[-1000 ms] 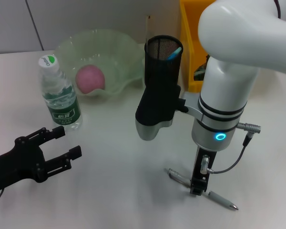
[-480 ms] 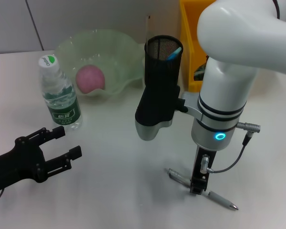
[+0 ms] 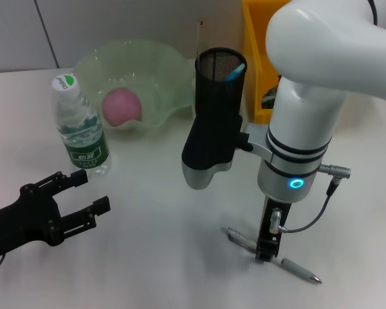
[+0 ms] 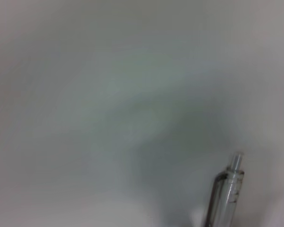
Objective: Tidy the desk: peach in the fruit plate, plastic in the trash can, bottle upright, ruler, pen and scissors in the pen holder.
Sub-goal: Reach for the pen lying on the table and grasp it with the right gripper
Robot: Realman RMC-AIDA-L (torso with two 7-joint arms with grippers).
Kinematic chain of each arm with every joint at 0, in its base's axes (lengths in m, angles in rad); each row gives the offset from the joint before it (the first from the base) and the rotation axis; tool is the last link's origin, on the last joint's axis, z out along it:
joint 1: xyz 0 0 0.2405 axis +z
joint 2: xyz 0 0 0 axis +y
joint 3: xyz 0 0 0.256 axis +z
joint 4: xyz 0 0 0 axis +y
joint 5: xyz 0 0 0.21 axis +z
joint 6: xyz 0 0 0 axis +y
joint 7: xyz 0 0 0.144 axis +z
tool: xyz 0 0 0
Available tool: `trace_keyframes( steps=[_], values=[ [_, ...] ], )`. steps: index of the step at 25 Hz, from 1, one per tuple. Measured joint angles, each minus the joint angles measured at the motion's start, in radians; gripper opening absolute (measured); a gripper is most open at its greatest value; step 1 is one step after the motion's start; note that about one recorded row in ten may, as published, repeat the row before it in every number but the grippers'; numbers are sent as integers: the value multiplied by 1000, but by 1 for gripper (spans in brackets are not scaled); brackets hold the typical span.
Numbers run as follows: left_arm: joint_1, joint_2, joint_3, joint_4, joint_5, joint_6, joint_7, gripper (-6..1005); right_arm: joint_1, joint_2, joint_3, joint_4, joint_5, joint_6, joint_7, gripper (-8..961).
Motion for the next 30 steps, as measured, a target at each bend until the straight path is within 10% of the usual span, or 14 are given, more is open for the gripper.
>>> trace_keyframes(
  steps=[30],
  values=[
    [-13,2,0,14,0,0,-15,777,9,-1,-22,5,-9,8,-3,194]
  ],
)
